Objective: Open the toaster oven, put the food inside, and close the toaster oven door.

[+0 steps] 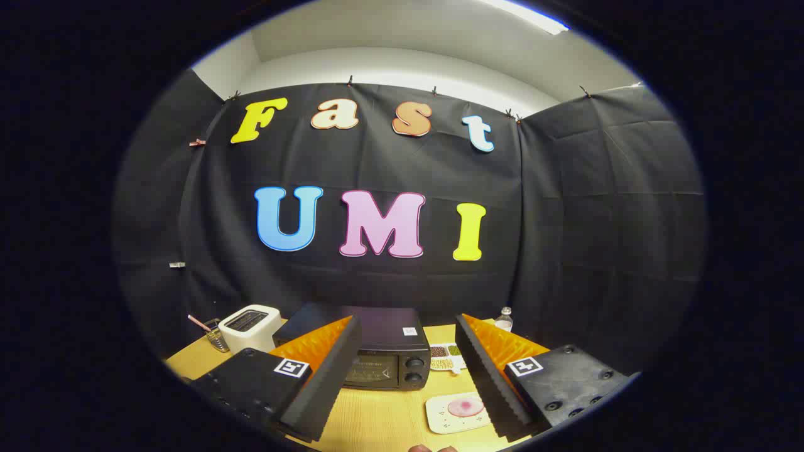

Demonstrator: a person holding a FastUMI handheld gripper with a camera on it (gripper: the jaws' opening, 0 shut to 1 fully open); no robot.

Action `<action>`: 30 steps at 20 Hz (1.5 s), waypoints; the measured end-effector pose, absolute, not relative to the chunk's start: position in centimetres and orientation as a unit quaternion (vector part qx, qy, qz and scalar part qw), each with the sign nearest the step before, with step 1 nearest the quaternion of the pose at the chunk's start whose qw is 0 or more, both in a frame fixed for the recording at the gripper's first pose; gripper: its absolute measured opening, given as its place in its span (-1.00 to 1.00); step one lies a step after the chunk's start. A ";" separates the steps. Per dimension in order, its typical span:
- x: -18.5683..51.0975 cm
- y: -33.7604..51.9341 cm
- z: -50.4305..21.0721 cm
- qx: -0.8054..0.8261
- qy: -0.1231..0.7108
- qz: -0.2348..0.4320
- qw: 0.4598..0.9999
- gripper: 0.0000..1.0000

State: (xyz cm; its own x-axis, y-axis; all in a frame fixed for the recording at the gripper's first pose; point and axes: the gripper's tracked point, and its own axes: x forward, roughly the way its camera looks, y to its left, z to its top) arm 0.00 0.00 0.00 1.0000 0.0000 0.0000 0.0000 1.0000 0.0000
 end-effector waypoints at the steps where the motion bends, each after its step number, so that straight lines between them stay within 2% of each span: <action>1: 0.1 0.1 -0.2 0.000 0.003 0.000 1.000 0.97; 19: 0.4 0.8 -1.3 0.011 0.015 0.011 1.000 0.97; 30: 5.0 5.2 -3.4 0.033 0.027 0.012 0.999 0.97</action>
